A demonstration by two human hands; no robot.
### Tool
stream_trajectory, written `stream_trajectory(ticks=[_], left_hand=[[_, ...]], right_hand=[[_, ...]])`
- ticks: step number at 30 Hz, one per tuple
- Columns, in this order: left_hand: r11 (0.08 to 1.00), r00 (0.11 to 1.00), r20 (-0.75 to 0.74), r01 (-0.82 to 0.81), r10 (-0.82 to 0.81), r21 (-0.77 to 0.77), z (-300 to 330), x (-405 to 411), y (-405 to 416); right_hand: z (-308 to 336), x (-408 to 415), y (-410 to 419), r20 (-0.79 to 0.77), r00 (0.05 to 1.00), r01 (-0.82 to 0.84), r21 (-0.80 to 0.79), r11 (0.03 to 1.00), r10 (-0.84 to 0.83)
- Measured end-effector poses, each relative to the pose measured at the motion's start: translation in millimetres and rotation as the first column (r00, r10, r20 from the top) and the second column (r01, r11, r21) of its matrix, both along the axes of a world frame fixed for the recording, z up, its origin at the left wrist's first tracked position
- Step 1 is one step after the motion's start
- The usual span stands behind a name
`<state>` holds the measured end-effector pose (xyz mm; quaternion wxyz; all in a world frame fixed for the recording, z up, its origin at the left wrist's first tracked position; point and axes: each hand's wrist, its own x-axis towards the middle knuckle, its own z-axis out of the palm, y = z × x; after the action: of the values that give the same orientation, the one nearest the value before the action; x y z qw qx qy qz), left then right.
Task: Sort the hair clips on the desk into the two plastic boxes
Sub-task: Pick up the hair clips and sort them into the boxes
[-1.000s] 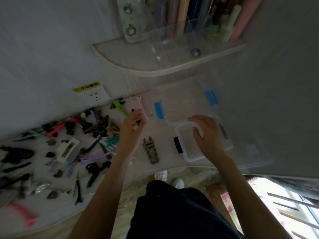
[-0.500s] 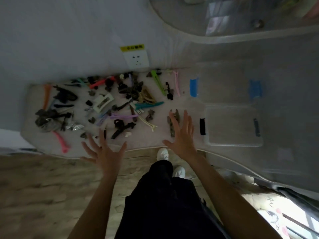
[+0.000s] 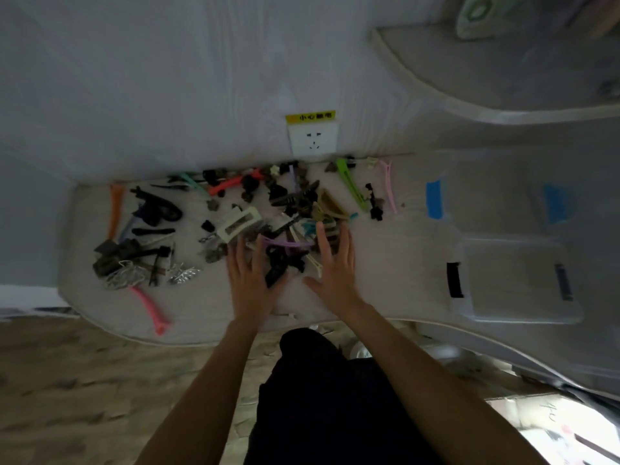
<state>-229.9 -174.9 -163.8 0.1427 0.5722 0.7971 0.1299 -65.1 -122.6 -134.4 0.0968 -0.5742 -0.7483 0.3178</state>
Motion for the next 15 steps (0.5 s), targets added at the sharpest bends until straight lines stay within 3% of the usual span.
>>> stream_trajectory(ticks=[8,13,15], left_hand=[[1.0,0.993,0.119,0.004,-0.007,0.024,10.8,-39.0,69.3],[0.947,0.97,0.238,-0.037,-0.042,0.319,41.4,-61.8,65.4],[0.941,0.976,0.215,-0.043,-0.032,0.335,46.2,-80.5,74.4]], right_hand=[[4.4,-38.3,57.4,-0.048,0.995,0.09,0.062,0.994,-0.087],[12.7,-18.0,55.5,-0.169,0.966,0.228,0.197,0.953,-0.196],[13.9,-14.9,60.9,-0.173,0.942,0.32,0.193,0.928,-0.288]])
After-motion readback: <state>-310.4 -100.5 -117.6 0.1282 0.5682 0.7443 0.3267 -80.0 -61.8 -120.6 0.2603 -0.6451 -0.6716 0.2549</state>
